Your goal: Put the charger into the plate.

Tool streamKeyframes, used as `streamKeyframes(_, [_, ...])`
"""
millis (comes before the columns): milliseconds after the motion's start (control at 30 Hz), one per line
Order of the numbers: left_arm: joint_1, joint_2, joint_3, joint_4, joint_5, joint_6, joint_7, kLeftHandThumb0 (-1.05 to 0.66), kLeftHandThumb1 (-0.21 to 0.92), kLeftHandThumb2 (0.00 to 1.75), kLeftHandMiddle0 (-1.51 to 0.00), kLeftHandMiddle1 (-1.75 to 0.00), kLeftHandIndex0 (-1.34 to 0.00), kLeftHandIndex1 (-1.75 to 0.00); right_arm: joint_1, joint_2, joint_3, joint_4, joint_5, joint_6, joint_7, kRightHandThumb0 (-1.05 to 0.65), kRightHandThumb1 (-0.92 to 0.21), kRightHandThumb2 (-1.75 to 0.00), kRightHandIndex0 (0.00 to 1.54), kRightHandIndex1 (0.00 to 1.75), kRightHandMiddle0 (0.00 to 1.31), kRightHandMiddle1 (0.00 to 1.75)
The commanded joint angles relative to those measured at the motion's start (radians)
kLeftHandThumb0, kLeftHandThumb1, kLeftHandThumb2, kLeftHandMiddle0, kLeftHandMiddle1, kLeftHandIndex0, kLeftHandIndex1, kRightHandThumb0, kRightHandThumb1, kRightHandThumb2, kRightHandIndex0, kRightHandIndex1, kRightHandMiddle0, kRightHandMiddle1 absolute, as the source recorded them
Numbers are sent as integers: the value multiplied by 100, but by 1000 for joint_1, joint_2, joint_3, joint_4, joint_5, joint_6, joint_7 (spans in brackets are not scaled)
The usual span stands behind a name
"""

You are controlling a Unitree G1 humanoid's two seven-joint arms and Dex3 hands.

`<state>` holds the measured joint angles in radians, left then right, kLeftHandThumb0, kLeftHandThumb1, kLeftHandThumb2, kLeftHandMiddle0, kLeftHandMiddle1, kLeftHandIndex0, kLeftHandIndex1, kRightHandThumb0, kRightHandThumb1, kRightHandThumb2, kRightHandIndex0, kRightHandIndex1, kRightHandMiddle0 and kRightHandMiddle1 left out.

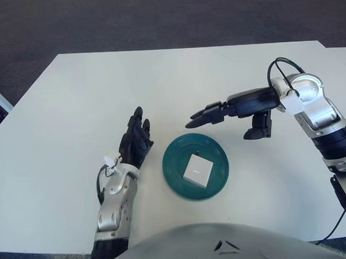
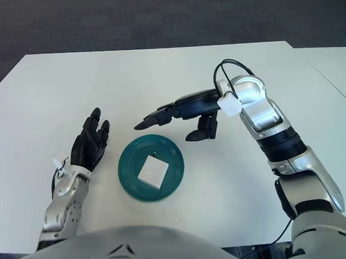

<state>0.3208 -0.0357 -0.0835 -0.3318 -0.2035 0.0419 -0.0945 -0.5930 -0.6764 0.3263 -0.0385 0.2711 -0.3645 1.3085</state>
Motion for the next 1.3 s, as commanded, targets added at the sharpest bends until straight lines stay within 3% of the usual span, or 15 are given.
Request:
streamKeyframes(0, [58,-6,-38,-53,48,-15,25,-105,92,103,0,0,0,0,369,187,-278,-212,87,445,-588,-103,-92,-98,1,0,4,3])
streamKeyframes(33, [86,-8,-57,-67,73,-35,33,-105,92,103,0,0,0,0,484,253,-344,-280,83,557,-762,-101,-92,-92,1,0,4,3])
streamKeyframes(67, [106,-8,-70,-77,89,-50,37,-105,92,103,0,0,0,0,543,291,-374,-320,73,614,-853,-101,-92,-90,0,0,2,2])
streamKeyframes(100, [119,-8,-77,-83,100,-59,39,-105,92,103,0,0,0,0,547,300,-369,-331,60,613,-858,-101,-92,-89,0,0,2,1])
streamKeyframes(233, [168,2,-96,-123,119,-76,28,-105,92,103,0,0,0,0,723,332,-385,-437,23,553,-868,-103,-92,-89,0,0,0,0])
streamKeyframes(333, [192,10,-94,-144,96,-63,13,-105,92,104,0,0,0,0,792,371,-378,-475,-14,533,-906,-104,-92,-90,0,0,0,0])
streamKeyframes(533, [216,7,-111,-140,77,-48,1,-105,92,106,0,0,0,0,821,444,-350,-493,-74,543,-1006,-105,-92,-91,0,0,0,0])
streamKeyframes(700, [225,-27,-125,-90,78,-52,27,-105,92,108,0,0,0,0,808,503,-336,-494,-39,658,-1094,-105,-92,-91,0,0,0,0])
streamKeyframes(1000, [246,-53,-107,-62,51,-119,27,-105,92,99,0,0,0,0,782,526,-339,-524,-31,804,-1164,-105,-92,-92,0,0,0,0])
streamKeyframes(1267, [243,-57,-93,-35,20,-177,12,-105,92,96,0,0,0,0,794,563,-328,-479,-64,764,-1205,-105,-92,-93,0,0,0,0])
